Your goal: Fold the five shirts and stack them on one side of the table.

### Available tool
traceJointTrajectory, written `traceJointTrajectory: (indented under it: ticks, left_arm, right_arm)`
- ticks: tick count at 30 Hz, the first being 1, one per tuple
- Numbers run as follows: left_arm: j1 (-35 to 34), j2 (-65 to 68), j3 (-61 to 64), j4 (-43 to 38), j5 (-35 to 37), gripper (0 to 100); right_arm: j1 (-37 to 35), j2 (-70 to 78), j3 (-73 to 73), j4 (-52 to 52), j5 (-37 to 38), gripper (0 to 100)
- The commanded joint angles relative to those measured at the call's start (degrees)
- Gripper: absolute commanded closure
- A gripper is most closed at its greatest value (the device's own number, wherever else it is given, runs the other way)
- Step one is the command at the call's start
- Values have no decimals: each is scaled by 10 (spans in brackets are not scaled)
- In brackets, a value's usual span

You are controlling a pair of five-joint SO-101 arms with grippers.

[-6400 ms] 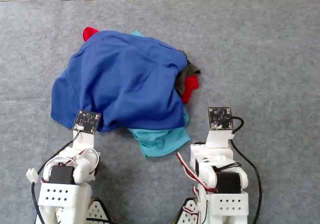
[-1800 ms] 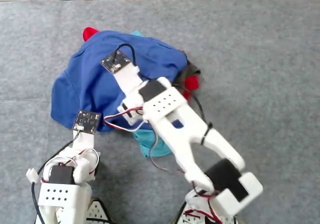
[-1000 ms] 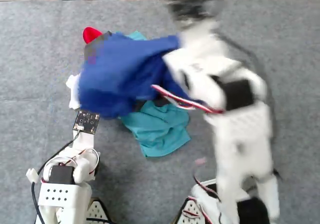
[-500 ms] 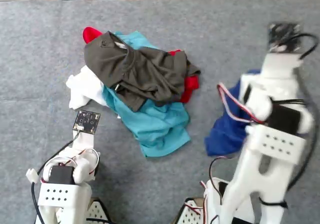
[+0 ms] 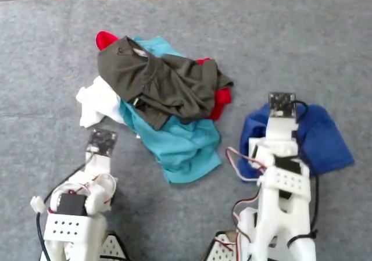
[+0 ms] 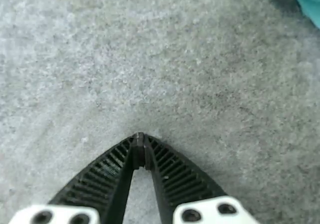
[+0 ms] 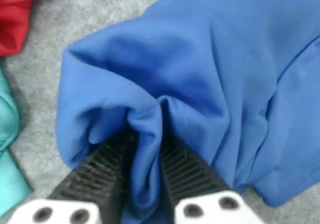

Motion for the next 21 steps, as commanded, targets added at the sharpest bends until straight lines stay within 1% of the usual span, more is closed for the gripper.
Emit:
traceJointTrajectory:
  ticks: [1, 4, 5, 7, 8, 9, 11, 13, 15, 18, 21]
  left_arm:
    - [51, -2, -1, -20, -2, 968]
    - [49, -3, -12, -31, -4, 970]
    - [37, -3, -24, -50, -7, 970]
    - [-15, -3, -52, -94, -29, 969]
    - [-36, -1, -72, -133, -34, 970]
    - [-37, 5, -95, -171, -33, 969]
    - [-29, 20, -166, -190, -48, 967]
    - [-22, 66, -261, -183, -64, 966]
    - [-21, 158, -368, -166, -63, 936]
    - [-11, 375, -546, -89, -13, 883]
    - [0, 597, -717, -3, 39, 872]
  right_arm:
    - [-9, -1, 2, 4, 4, 984]
    - [-9, -1, 3, 4, 4, 984]
    - [-9, -1, 3, 4, 4, 984]
    - [-9, -1, 4, 4, 5, 984]
    - [-8, -1, 5, 4, 5, 984]
    - [-8, -1, 5, 4, 5, 984]
    - [-9, -1, 8, 3, 5, 984]
    - [-9, -1, 9, 2, 5, 984]
    - [-9, -1, 9, 2, 5, 984]
    - [-9, -1, 10, 2, 5, 984]
    - [-9, -1, 10, 3, 5, 984]
